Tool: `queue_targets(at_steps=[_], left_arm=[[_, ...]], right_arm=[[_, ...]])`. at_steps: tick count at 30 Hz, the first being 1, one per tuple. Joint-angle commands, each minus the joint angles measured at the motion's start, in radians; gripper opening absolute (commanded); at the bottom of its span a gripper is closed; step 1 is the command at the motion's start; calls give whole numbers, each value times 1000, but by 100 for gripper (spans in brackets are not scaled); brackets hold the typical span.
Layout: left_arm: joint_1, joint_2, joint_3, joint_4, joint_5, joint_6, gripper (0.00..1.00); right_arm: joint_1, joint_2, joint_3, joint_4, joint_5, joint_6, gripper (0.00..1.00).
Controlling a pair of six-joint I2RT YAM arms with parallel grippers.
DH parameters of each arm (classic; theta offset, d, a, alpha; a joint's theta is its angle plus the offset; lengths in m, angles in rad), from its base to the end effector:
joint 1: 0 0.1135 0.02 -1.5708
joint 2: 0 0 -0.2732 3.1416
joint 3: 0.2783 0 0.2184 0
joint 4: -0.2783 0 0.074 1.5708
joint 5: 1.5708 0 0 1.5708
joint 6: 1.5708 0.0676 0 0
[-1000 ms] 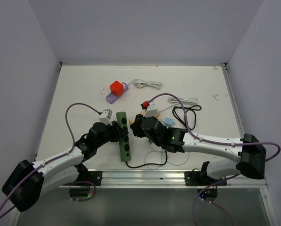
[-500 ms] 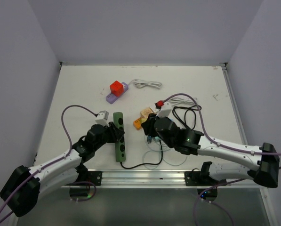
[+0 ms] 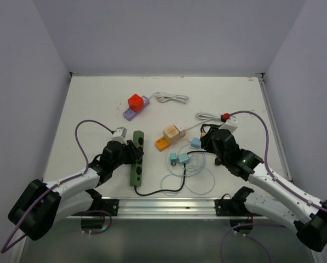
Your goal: Pull the plug off the socket
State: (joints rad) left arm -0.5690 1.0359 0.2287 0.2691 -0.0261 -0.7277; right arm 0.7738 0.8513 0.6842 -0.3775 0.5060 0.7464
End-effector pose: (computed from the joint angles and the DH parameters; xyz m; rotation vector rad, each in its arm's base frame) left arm 0.1617 -0.1014 0.1658 -0.1906 2.1912 -0.7312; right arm 0.1451 0.0960 0.2742 0.2698 2.0485 0.4106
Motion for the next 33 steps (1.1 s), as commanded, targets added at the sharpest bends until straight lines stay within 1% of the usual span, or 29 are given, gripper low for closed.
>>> queue_targets(at_steps=[1,3,4,5,7,10,14,15,17,18,21,22,23,24,26,27,30,33], left_arm=[[44,35,17,88,69,85,1],[60,58,15,113,87,85,4],[73,65,14,120,106,85,4],[81,82,9,139,117,80,5],[99,99,1,162,152,64,9],[113,124,-8,183,172,59,15],[129,119,-20,174,178,59,25],[130,116,-22,168,176,59,30],[135,102,-26,154,173,62,37],[136,98,-28,148,173,65,44],[139,87,-20,118,166,79,56],[141,82,-17,108,160,83,57],[141,78,-14,95,158,85,59],[141,76,-12,90,157,86,64],[141,67,-6,76,149,90,67],[141,59,-2,64,143,94,68],[141,47,14,30,127,100,71],[141,24,41,-28,100,119,73]], right_arm=[[-121,17,-32,-20,-82,-12,0],[-174,37,-43,-3,-138,-33,0],[-226,45,-44,0,-156,-38,0],[-252,54,-46,8,-175,-42,0],[-316,81,-57,17,-225,-53,0],[-384,115,-83,61,-302,-62,0],[-418,185,-98,123,-342,-74,0],[-421,199,-98,127,-346,-78,0],[-429,228,-98,143,-351,-81,0],[-430,236,-98,144,-353,-84,0],[-439,252,-104,158,-354,-87,0],[-442,258,-106,161,-356,-88,0],[-442,262,-107,169,-360,-90,1],[-444,275,-107,170,-365,-91,2],[-446,284,-107,173,-369,-93,6],[-446,290,-109,176,-371,-96,10],[-450,295,-115,180,-373,-97,19],[-456,292,-124,183,-377,-99,24]])
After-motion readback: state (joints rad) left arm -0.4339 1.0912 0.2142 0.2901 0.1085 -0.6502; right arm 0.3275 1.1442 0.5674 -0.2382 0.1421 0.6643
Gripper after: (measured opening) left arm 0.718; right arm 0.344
